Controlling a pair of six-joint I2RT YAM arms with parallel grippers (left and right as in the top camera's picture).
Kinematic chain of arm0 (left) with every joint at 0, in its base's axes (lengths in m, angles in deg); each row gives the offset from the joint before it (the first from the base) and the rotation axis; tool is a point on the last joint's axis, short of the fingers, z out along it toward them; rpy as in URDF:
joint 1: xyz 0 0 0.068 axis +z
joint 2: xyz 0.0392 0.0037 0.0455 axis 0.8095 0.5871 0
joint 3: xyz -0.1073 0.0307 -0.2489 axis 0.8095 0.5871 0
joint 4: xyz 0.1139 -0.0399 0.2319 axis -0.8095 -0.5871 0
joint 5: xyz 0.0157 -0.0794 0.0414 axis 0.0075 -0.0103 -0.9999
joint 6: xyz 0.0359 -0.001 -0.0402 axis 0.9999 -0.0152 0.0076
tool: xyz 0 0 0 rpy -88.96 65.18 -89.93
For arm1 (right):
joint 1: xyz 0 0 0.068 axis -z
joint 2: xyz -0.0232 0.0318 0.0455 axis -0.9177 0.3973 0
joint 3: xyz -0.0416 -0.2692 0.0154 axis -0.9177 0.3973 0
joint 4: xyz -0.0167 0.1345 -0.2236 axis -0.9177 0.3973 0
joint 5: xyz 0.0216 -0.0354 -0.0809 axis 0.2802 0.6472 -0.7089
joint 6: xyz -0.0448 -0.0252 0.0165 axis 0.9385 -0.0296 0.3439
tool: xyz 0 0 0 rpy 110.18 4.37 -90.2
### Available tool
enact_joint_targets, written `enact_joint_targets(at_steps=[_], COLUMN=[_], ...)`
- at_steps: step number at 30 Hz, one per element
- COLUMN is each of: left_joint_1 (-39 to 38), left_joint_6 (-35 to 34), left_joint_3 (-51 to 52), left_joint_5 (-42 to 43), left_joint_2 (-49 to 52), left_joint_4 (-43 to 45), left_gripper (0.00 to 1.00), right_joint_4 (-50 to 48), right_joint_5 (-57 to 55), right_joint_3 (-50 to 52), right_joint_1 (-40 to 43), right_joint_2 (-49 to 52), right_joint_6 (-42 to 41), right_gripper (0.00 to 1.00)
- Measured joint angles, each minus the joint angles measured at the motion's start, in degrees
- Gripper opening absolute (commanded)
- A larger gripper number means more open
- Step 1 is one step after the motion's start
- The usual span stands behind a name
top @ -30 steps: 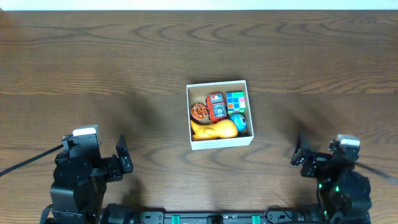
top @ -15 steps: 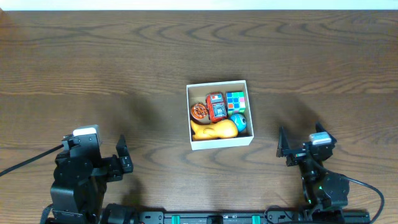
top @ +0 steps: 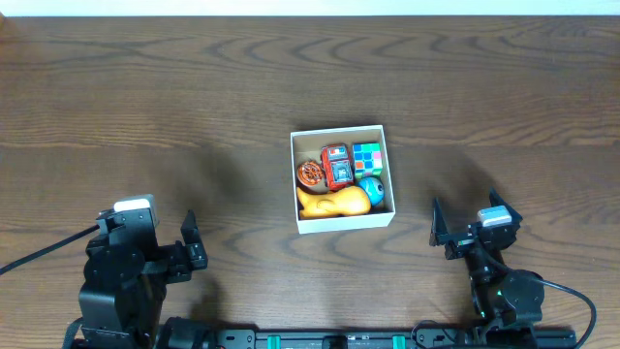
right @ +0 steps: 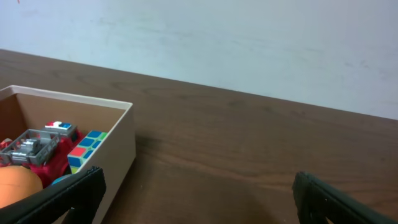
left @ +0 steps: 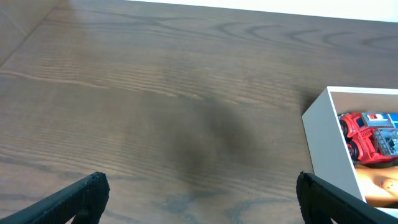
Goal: Pack container
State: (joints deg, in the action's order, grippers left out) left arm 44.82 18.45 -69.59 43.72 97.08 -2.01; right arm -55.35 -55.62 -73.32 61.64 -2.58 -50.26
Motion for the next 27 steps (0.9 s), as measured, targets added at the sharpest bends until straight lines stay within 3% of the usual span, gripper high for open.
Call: enact_joint_targets(at_steps=[19,27], left_joint_1=[1.7,6.3], left_joint_6=[1.3,1.4], left_joint_3=[0.3,11.2], left_joint_5=[-0.2,0.0], left_joint_2=[-1.3,-18.4], left_joint_4=[-1.1,0.7], left_gripper=[0.98,0.98], right_joint_4=[0.0,0.0], right_joint_5=[0.0,0.2], right_joint_3=[0.0,0.0], right_joint_1=[0.0,0.0], right_joint_2=[0.0,0.0], right_joint_6=[0.0,0.0], right_gripper=[0.99,0.99])
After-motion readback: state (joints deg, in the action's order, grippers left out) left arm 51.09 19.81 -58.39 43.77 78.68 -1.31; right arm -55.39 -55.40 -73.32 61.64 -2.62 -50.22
